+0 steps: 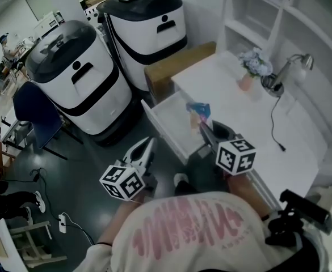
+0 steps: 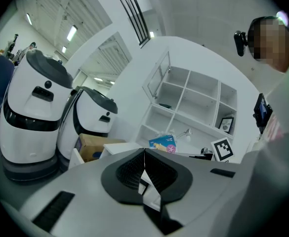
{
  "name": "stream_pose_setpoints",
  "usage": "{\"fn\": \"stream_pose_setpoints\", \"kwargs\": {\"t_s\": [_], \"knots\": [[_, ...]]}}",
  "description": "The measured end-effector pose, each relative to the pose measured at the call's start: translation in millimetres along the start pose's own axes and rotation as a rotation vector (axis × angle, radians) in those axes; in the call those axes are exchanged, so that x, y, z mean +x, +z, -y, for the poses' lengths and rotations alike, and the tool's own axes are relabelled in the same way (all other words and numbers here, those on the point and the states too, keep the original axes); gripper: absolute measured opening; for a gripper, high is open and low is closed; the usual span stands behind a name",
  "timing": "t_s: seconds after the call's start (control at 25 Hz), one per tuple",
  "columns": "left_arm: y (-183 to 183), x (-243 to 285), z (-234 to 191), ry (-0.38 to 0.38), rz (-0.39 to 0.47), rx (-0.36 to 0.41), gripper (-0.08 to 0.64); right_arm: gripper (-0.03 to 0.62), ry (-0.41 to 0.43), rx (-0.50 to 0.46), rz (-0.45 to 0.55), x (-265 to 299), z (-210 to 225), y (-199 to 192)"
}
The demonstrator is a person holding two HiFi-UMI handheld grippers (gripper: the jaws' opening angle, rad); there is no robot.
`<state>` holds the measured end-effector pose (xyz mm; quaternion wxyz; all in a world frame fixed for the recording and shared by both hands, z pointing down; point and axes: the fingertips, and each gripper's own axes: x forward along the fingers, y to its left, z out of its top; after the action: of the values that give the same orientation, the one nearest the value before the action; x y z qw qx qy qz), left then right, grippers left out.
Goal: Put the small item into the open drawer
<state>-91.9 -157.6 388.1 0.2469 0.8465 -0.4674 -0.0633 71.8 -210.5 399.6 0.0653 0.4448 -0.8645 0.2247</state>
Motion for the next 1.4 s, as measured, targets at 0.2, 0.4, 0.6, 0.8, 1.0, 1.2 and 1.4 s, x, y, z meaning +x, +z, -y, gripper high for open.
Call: {"fn": "stream_pose_setpoints", "kwargs": {"t_s": [0.2,0.4,0.6,0.8,1.0,1.2,1.4], "knots": [[3,23,-35,0.045,-0.005,-0.055,0.031,0.095,0.018,0.020,-0.050,43,17,-2],[-5,48,-59,0.066,-0.019,-0.087,0.031,0.094,0.009,0.044,-0.145,81,46,-26],[-6,59,-83,0.108,0.044,-0.124,0.031,0.094,0.028,0.108,-0.229,118,63,-52],[-10,55,-115,0.202,0.101,-0.185,0.031,0.095,0.044,0.130,-0.286,150,72,-77],[-29,46,-143,0.305,0.053,-0.203,0.031,0.094,0.064,0.145,-0.360,172,72,-111],[-44,46,-163,0.367,0.030,-0.192,0.031,0.094,0.064,0.110,-0.442,193,81,-144],[-49,42,-182,0.435,0.014,-0.214,0.031,0.095,0.049,0.103,-0.515,211,93,-170]]}}
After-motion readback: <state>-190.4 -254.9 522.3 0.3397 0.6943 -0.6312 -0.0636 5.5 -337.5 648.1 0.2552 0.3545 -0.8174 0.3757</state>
